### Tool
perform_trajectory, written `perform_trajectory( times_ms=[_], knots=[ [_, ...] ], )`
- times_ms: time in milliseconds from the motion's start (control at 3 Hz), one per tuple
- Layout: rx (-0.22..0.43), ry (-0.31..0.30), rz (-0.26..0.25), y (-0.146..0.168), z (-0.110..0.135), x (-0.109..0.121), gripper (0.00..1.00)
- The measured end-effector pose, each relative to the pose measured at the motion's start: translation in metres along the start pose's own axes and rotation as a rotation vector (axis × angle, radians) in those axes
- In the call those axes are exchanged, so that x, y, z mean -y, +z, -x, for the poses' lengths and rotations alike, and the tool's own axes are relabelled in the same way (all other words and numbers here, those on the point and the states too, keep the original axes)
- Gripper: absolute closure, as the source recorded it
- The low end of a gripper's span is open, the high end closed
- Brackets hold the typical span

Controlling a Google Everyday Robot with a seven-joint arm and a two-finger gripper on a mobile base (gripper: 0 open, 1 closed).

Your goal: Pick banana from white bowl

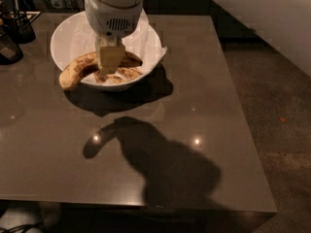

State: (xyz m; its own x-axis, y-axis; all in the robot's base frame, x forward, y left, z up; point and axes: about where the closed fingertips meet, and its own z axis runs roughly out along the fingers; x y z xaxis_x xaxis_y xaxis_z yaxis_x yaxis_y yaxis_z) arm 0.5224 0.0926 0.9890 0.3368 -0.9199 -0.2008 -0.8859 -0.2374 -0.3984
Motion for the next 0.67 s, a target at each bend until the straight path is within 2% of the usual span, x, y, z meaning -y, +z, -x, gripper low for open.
perform_trajectory(
  times_ms=[333, 667],
  knots=[
    [0.055, 0.043, 0.067, 0.0187, 0.0010, -0.0194, 1.00],
    [0.062, 0.044, 0.071, 0.0183, 0.0029, -0.0206, 1.00]
  ],
)
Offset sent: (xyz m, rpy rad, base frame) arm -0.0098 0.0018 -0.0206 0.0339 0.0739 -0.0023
